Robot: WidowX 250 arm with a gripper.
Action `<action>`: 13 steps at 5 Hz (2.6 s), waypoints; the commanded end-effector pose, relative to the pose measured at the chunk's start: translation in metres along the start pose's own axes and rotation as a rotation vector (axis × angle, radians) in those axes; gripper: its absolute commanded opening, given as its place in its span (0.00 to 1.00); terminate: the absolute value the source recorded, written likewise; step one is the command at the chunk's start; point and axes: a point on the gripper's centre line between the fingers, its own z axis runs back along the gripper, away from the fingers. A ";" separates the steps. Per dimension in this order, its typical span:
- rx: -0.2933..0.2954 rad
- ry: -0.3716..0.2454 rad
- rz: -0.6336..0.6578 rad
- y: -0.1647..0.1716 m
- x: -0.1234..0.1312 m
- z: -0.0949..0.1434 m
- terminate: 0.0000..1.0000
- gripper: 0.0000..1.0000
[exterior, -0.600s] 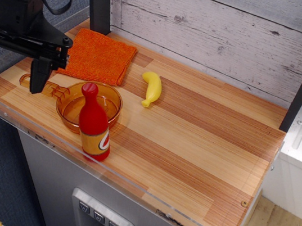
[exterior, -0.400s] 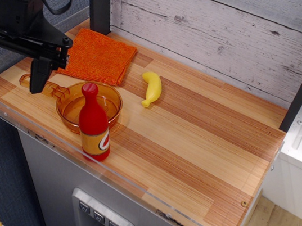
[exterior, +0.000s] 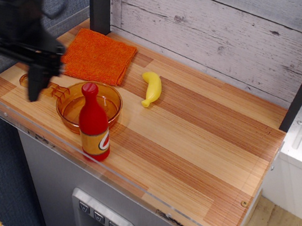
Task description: Move the bottle back against the wall behind the banana.
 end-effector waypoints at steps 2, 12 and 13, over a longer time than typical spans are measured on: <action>-0.027 -0.054 -0.473 -0.022 0.010 0.000 0.00 1.00; -0.086 0.005 -0.604 -0.087 0.056 -0.007 0.00 0.00; -0.065 0.006 -0.564 -0.101 0.079 0.006 0.00 0.00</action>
